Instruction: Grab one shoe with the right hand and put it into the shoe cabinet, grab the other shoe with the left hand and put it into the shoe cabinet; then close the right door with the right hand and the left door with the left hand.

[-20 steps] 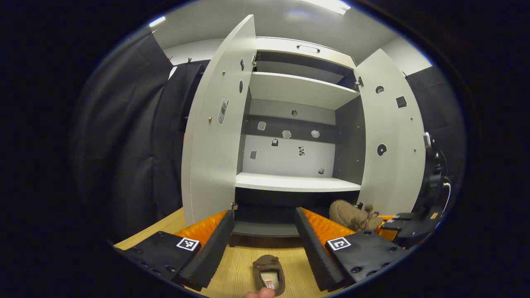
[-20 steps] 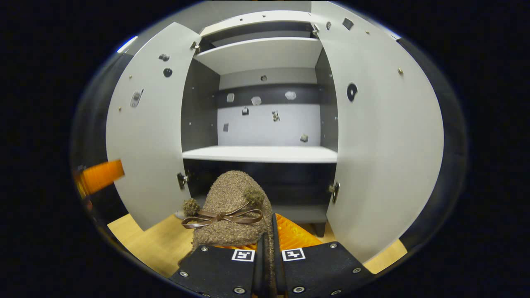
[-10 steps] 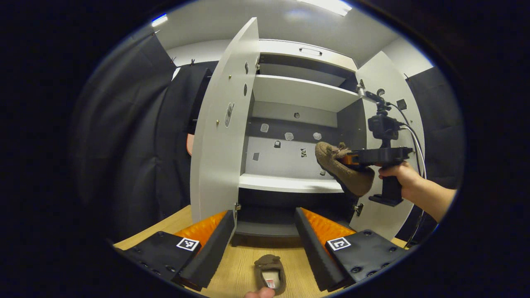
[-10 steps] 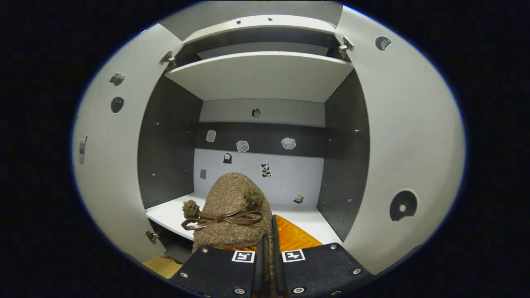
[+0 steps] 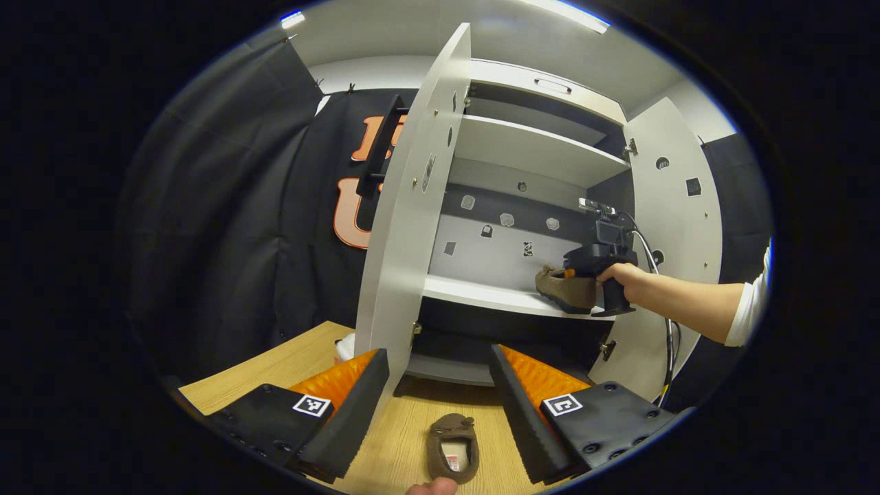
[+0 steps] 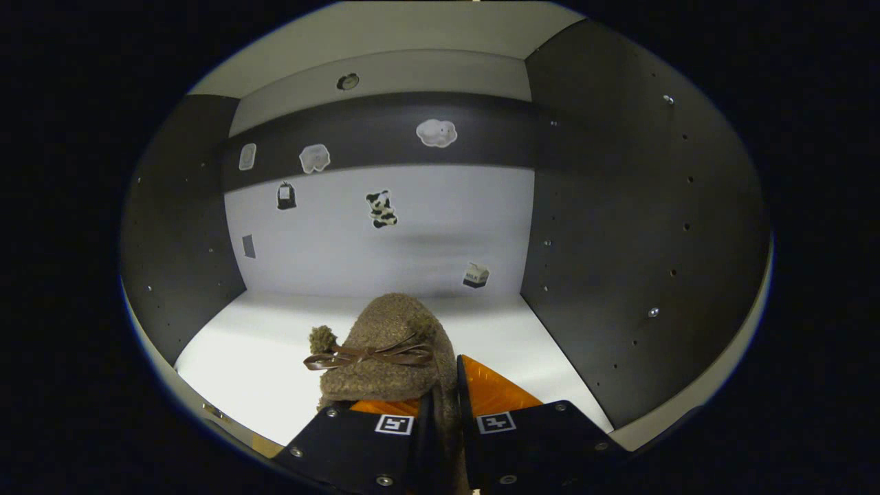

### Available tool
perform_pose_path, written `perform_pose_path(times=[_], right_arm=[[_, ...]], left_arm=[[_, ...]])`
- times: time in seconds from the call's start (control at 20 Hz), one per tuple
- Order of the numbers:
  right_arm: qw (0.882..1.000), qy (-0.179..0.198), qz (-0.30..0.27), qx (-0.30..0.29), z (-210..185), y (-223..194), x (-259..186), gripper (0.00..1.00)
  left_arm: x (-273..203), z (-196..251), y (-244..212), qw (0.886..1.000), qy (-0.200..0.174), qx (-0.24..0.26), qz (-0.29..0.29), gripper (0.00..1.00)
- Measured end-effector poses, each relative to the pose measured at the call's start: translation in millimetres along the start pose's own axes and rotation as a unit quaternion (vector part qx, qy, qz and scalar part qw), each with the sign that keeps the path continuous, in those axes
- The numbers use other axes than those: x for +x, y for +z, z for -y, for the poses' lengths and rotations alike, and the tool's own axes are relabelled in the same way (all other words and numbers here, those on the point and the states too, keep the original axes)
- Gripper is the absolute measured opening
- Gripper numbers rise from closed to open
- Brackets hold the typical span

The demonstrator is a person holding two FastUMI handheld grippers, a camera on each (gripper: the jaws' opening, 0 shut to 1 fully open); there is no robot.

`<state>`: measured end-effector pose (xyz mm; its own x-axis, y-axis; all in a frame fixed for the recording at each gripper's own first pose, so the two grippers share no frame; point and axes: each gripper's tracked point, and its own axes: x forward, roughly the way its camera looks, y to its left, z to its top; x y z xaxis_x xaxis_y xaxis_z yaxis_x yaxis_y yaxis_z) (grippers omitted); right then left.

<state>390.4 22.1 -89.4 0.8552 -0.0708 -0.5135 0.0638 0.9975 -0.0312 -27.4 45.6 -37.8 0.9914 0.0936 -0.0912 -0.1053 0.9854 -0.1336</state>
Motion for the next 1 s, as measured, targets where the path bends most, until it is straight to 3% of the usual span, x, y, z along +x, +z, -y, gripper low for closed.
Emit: perform_pose_path(times=[0.2, 0.35, 0.45, 0.55, 0.7, 0.75, 1.0], right_arm=[[0.999, 0.019, -0.007, 0.036, 0.2, 3.4, -4.7, 0.32], [0.998, 0.030, -0.020, 0.046, 6.2, 0.4, -17.4, 0.54], [0.997, 0.035, -0.034, 0.053, 11.2, -4.0, -24.3, 0.82], [0.996, 0.050, -0.045, 0.058, 8.7, -8.3, -35.0, 0.91], [0.994, 0.078, -0.037, 0.061, -3.2, -2.1, -57.8, 0.93], [0.994, 0.085, -0.028, 0.060, -7.5, 2.6, -64.4, 0.93], [0.994, 0.094, 0.036, 0.036, -15.8, 27.7, -110.7, 0.93]], left_arm=[[3.4, 0.2, -2.3, 1.000, 0.002, 0.002, -0.002, 0.96], [7.1, 3.9, -5.5, 1.000, -0.004, -0.001, -0.006, 0.96], [7.5, 7.0, -7.3, 1.000, -0.008, -0.003, -0.008, 0.96], [8.6, 7.7, -8.9, 1.000, -0.009, -0.002, -0.009, 0.93], [8.4, 6.7, -11.7, 1.000, -0.010, -0.005, -0.012, 0.96], [9.1, 7.9, -10.1, 1.000, -0.010, -0.006, -0.010, 0.93], [8.2, 5.0, -6.0, 1.000, -0.011, -0.001, -0.003, 0.96]])
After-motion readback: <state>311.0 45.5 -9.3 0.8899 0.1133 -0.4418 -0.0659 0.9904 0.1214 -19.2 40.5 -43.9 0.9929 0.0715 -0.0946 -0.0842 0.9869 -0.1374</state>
